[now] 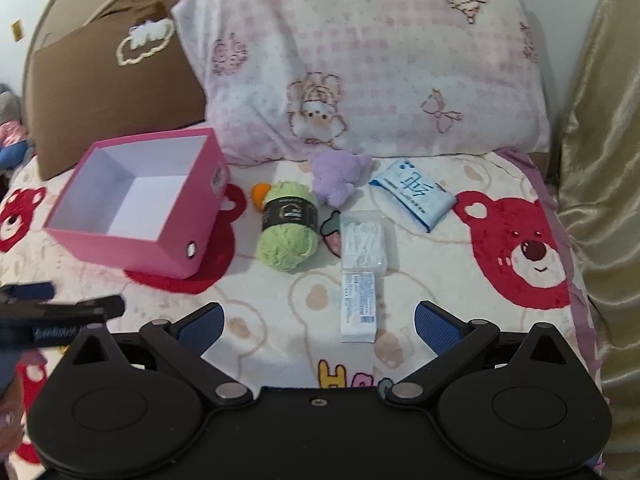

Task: Organize objects
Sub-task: 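Move the left tool toward the green yarn ball beside the pink box, then lower the left tool over the green yarn ball and close on it, then lift the green yarn ball with the left tool and carry it over the pink box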

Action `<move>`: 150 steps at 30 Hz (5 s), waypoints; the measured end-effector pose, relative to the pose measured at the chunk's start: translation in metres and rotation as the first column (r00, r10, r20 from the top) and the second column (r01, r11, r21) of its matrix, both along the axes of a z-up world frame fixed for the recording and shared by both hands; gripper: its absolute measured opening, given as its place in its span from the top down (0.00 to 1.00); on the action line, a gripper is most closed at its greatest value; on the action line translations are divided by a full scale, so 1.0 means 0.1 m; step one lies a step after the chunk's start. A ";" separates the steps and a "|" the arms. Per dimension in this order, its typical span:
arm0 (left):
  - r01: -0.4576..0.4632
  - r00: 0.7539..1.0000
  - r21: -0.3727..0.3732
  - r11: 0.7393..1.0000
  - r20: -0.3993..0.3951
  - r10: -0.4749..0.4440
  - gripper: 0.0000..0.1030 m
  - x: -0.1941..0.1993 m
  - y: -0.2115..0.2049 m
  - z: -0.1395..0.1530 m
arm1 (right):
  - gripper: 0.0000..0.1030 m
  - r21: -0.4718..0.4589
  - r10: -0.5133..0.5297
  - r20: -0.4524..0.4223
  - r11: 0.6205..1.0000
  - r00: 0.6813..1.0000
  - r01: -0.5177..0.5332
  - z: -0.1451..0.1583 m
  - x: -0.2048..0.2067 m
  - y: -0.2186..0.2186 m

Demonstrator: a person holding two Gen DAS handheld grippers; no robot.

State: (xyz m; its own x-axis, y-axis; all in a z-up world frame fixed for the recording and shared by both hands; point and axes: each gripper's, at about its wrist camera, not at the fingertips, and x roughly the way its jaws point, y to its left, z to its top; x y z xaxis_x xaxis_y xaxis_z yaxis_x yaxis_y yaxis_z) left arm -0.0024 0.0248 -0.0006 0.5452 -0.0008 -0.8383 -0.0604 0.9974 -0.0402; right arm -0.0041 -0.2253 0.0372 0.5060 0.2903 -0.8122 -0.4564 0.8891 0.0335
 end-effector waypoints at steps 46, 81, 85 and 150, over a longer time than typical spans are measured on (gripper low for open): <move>0.237 0.965 -0.070 0.969 0.132 -0.226 0.03 0.91 -0.74 0.20 | 0.04 0.339 0.211 0.080 0.914 0.974 -0.225 -0.39 0.50 -0.27; 0.184 0.966 -0.111 0.977 0.202 -0.159 0.17 1.28 -0.76 -0.41 | 0.10 0.154 0.158 0.287 0.966 0.945 -0.209 -1.02 0.90 0.56; 0.167 0.975 -0.155 0.974 0.170 -0.140 0.20 1.34 -0.72 -0.53 | 0.12 0.181 0.164 0.276 0.959 0.947 -0.219 -1.16 1.00 0.51; 0.101 0.995 -0.247 0.964 0.043 -0.093 0.49 1.36 -0.97 -1.12 | 0.39 0.327 0.249 0.036 0.912 0.968 -0.247 -1.89 1.19 0.49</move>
State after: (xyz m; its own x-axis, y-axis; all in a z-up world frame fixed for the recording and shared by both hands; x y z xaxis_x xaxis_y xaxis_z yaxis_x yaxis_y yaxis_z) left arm 0.1341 -0.0722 -0.1122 0.5575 -0.2617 -0.7879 0.0415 0.9566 -0.2883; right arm 0.1148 -0.1765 -0.1514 0.3787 0.6554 -0.6535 -0.6595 0.6865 0.3063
